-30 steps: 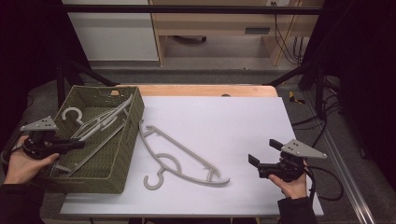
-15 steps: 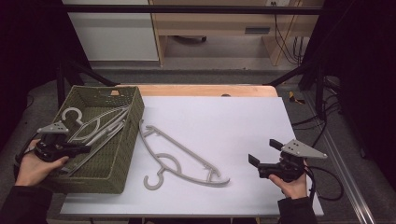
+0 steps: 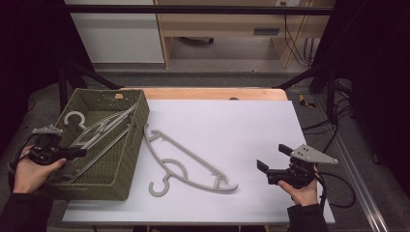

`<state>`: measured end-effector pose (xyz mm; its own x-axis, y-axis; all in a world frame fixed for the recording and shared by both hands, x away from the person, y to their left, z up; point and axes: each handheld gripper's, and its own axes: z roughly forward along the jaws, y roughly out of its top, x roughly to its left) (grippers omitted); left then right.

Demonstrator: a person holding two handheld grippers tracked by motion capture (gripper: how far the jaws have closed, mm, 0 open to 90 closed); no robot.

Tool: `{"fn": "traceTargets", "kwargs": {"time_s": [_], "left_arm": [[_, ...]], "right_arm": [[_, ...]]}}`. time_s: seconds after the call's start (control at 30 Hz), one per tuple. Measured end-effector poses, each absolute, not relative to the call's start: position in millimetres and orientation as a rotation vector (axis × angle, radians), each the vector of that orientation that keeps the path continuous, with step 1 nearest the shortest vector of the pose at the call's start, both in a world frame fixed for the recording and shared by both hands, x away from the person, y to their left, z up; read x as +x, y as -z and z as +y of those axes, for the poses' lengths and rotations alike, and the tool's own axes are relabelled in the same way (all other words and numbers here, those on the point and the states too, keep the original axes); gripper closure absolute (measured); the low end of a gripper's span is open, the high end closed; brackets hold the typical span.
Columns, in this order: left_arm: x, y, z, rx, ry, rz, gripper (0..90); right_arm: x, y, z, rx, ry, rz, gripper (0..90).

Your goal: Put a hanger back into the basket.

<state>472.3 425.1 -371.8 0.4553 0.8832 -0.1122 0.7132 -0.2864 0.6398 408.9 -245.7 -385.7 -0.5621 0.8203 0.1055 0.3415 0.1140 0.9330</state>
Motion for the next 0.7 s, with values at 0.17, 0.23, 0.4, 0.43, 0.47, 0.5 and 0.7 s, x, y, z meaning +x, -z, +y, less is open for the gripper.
{"fn": "traceTargets", "kwargs": {"time_s": [0.17,0.23,0.4,0.43,0.47,0.5,0.7], "left_arm": [[473.9,367.2,435.5,1.998,-0.417,1.406,72.2],[475.3,365.8,435.8,1.987,-0.487,1.442,72.4],[480.3,364.7,439.0,2.025,-0.554,1.478,73.2],[481.2,365.1,439.3,2.025,-0.563,1.486,73.2],[482.1,365.3,440.0,2.032,-0.573,1.491,73.2],[483.0,365.9,440.4,2.029,-0.579,1.499,73.2],[488.2,369.6,443.4,2.022,-0.618,1.543,68.1]], "right_arm": [[408.9,385.8,-246.0,1.126,-1.447,1.956,2.7],[408.9,385.8,-245.9,1.126,-1.446,1.958,2.6],[409.1,385.9,-245.8,1.124,-1.446,1.958,2.7],[409.1,385.9,-245.9,1.123,-1.447,1.959,2.7],[409.1,385.9,-245.9,1.124,-1.446,1.958,2.7],[409.2,386.0,-245.8,1.123,-1.447,1.958,2.7],[409.2,386.3,-245.8,1.118,-1.442,1.967,2.6]]}}
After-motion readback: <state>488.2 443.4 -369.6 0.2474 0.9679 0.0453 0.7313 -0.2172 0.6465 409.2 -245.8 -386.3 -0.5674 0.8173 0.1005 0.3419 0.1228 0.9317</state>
